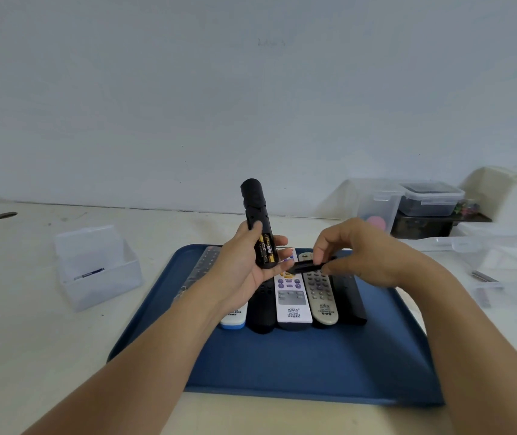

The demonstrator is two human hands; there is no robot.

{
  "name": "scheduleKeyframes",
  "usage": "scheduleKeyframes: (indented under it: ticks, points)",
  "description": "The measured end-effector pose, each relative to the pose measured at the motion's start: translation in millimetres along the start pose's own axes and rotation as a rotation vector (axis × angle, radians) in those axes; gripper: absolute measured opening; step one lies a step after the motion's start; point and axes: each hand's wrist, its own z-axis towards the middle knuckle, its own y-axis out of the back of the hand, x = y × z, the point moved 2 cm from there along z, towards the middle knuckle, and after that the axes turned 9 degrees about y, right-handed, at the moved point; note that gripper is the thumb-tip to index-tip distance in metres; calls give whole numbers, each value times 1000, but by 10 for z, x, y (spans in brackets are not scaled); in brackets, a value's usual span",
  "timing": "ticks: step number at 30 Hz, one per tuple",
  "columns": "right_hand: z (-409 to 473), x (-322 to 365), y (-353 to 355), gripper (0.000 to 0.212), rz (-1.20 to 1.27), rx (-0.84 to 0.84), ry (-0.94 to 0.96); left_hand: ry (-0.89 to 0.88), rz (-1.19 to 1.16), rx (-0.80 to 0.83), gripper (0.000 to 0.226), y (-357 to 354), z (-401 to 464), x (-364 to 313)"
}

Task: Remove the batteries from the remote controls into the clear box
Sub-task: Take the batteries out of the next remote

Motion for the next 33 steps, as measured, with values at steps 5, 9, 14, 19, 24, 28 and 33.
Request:
scheduleKeyframes:
  ticks: [5,9,14,19,24,28,33]
  points:
    - [59,71,-79,33,322,-219,39,2,-193,-84,33,16,28,-21]
    - [147,42,-236,24,862,-342,-101,-13,-276,-68,30,58,45,-62]
    - [291,99,-541,18,1236,-516,-178,-55,-85,135,39,-28,-6,-24]
    - [312,101,-606,21,1381,-534,-234,-91,-39,214,44,-60,-33,-17]
    - [257,120,-596,21,1064,-492,-223,-160,133,141,41,-66,-52,-11]
    - [250,160,-542,23,779,-515,-200,-182,148,131,35,-66,-52,1]
    - [223,233,-530,30,450,-474,-133,-141,67,157,34,-67,-57,18]
